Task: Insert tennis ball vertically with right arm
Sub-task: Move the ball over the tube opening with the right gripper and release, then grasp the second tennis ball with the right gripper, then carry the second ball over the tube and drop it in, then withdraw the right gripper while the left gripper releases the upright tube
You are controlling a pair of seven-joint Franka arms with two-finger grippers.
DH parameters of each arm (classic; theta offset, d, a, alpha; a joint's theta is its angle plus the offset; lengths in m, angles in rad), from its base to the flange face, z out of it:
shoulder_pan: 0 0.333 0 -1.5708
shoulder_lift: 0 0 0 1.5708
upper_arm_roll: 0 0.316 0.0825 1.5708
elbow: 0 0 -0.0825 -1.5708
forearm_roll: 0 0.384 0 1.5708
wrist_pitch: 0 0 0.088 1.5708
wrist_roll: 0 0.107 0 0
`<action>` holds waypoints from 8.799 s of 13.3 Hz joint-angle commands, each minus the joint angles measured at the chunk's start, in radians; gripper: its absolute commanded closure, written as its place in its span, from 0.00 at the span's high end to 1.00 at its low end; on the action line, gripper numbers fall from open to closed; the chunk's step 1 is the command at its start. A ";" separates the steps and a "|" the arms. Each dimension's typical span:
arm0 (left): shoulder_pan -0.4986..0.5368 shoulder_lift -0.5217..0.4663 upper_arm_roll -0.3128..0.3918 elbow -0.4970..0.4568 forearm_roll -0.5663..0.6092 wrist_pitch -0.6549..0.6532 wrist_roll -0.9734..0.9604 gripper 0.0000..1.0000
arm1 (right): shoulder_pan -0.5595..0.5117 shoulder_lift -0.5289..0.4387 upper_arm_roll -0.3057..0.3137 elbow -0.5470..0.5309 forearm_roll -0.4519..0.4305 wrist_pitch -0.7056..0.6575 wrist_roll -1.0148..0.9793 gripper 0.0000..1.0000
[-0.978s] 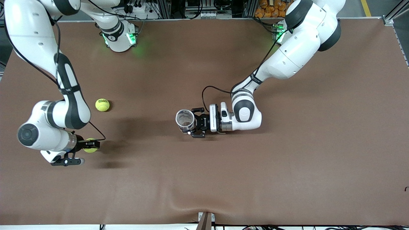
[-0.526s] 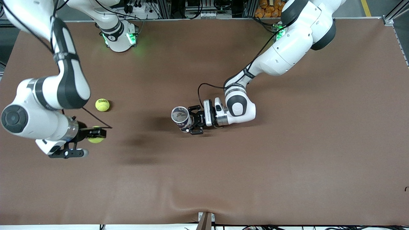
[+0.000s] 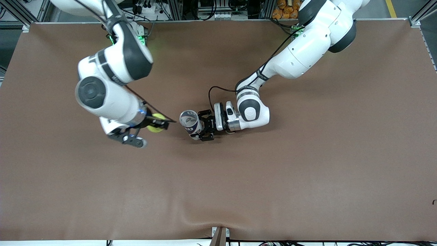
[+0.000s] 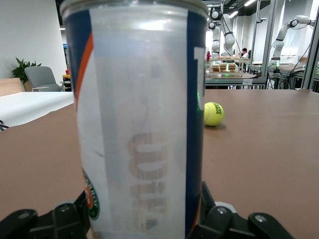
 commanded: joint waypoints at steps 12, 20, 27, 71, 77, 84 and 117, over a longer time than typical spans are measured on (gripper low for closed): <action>-0.003 -0.010 0.000 -0.017 -0.045 0.027 0.065 0.81 | 0.163 0.115 -0.014 0.005 0.003 0.101 0.307 0.38; -0.003 -0.002 0.000 -0.015 -0.046 0.025 0.071 0.81 | 0.130 0.092 -0.018 0.016 0.004 0.081 0.291 1.00; -0.002 -0.002 0.000 -0.015 -0.046 0.025 0.071 0.81 | -0.099 -0.040 -0.029 -0.103 -0.058 -0.051 -0.023 1.00; -0.011 0.010 0.000 -0.014 -0.082 0.027 0.094 0.82 | -0.360 -0.031 0.017 -0.235 0.119 0.072 -0.468 0.42; -0.012 0.010 0.000 -0.012 -0.082 0.027 0.094 0.82 | -0.103 -0.020 0.017 -0.118 0.216 0.078 0.043 0.43; -0.012 0.012 0.000 -0.014 -0.083 0.027 0.094 0.82 | 0.048 0.047 0.015 -0.050 0.208 0.146 0.222 0.43; 0.008 0.009 0.002 -0.035 -0.079 0.027 0.085 1.00 | -0.160 -0.049 0.006 -0.059 0.057 -0.024 -0.158 1.00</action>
